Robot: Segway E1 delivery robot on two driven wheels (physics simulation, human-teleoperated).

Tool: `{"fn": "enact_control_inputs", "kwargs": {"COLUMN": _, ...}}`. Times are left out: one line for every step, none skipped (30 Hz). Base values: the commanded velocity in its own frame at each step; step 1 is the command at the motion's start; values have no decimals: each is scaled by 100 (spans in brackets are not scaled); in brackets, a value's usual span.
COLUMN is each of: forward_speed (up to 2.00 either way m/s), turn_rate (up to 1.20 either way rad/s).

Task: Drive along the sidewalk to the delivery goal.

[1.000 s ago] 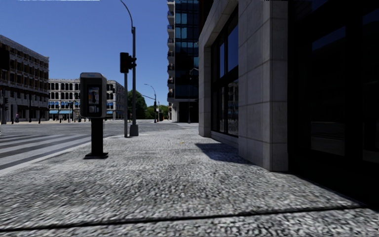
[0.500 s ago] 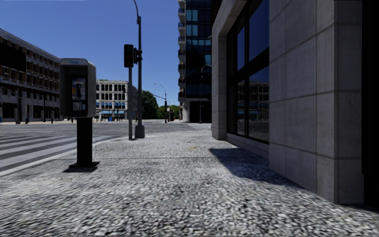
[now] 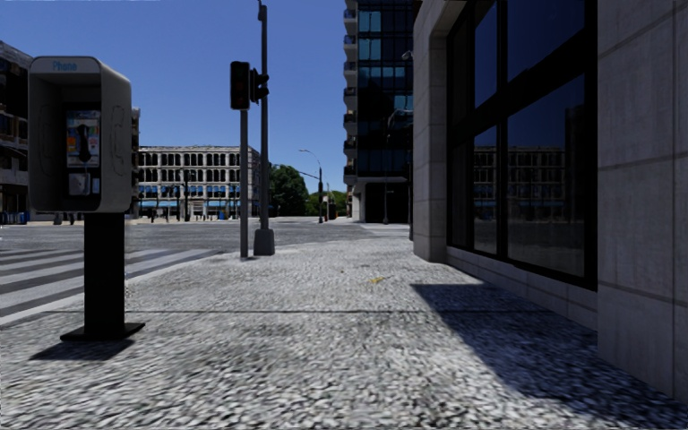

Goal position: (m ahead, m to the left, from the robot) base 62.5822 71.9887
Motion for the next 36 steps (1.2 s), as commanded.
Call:
{"fn": "enact_control_inputs", "kwargs": {"forward_speed": 199, "turn_rate": 25}}
{"fn": "enact_control_inputs", "kwargs": {"forward_speed": 199, "turn_rate": 25}}
{"fn": "enact_control_inputs", "kwargs": {"forward_speed": 199, "turn_rate": 25}}
{"fn": "enact_control_inputs", "kwargs": {"forward_speed": 199, "turn_rate": 25}}
{"fn": "enact_control_inputs", "kwargs": {"forward_speed": 199, "turn_rate": 25}}
{"fn": "enact_control_inputs", "kwargs": {"forward_speed": 199, "turn_rate": 25}}
{"fn": "enact_control_inputs", "kwargs": {"forward_speed": 199, "turn_rate": 25}}
{"fn": "enact_control_inputs", "kwargs": {"forward_speed": 199, "turn_rate": 25}}
{"fn": "enact_control_inputs", "kwargs": {"forward_speed": 199, "turn_rate": 25}}
{"fn": "enact_control_inputs", "kwargs": {"forward_speed": 199, "turn_rate": 9}}
{"fn": "enact_control_inputs", "kwargs": {"forward_speed": 199, "turn_rate": 0}}
{"fn": "enact_control_inputs", "kwargs": {"forward_speed": 199, "turn_rate": 0}}
{"fn": "enact_control_inputs", "kwargs": {"forward_speed": 199, "turn_rate": 0}}
{"fn": "enact_control_inputs", "kwargs": {"forward_speed": 199, "turn_rate": 0}}
{"fn": "enact_control_inputs", "kwargs": {"forward_speed": 199, "turn_rate": 0}}
{"fn": "enact_control_inputs", "kwargs": {"forward_speed": 199, "turn_rate": 0}}
{"fn": "enact_control_inputs", "kwargs": {"forward_speed": 199, "turn_rate": 0}}
{"fn": "enact_control_inputs", "kwargs": {"forward_speed": 199, "turn_rate": 0}}
{"fn": "enact_control_inputs", "kwargs": {"forward_speed": 199, "turn_rate": 0}}
{"fn": "enact_control_inputs", "kwargs": {"forward_speed": 199, "turn_rate": 0}}
{"fn": "enact_control_inputs", "kwargs": {"forward_speed": 199, "turn_rate": 0}}
{"fn": "enact_control_inputs", "kwargs": {"forward_speed": 199, "turn_rate": 0}}
{"fn": "enact_control_inputs", "kwargs": {"forward_speed": 199, "turn_rate": 0}}
{"fn": "enact_control_inputs", "kwargs": {"forward_speed": 199, "turn_rate": 0}}
{"fn": "enact_control_inputs", "kwargs": {"forward_speed": 199, "turn_rate": 0}}
{"fn": "enact_control_inputs", "kwargs": {"forward_speed": 199, "turn_rate": 0}}
{"fn": "enact_control_inputs", "kwargs": {"forward_speed": 199, "turn_rate": 0}}
{"fn": "enact_control_inputs", "kwargs": {"forward_speed": 199, "turn_rate": 0}}
{"fn": "enact_control_inputs", "kwargs": {"forward_speed": 199, "turn_rate": 0}}
{"fn": "enact_control_inputs", "kwargs": {"forward_speed": 199, "turn_rate": 0}}
{"fn": "enact_control_inputs", "kwargs": {"forward_speed": 199, "turn_rate": 0}}
{"fn": "enact_control_inputs", "kwargs": {"forward_speed": 199, "turn_rate": 0}}
{"fn": "enact_control_inputs", "kwargs": {"forward_speed": 199, "turn_rate": 0}}
{"fn": "enact_control_inputs", "kwargs": {"forward_speed": 199, "turn_rate": 0}}
{"fn": "enact_control_inputs", "kwargs": {"forward_speed": 199, "turn_rate": 0}}
{"fn": "enact_control_inputs", "kwargs": {"forward_speed": 199, "turn_rate": 0}}
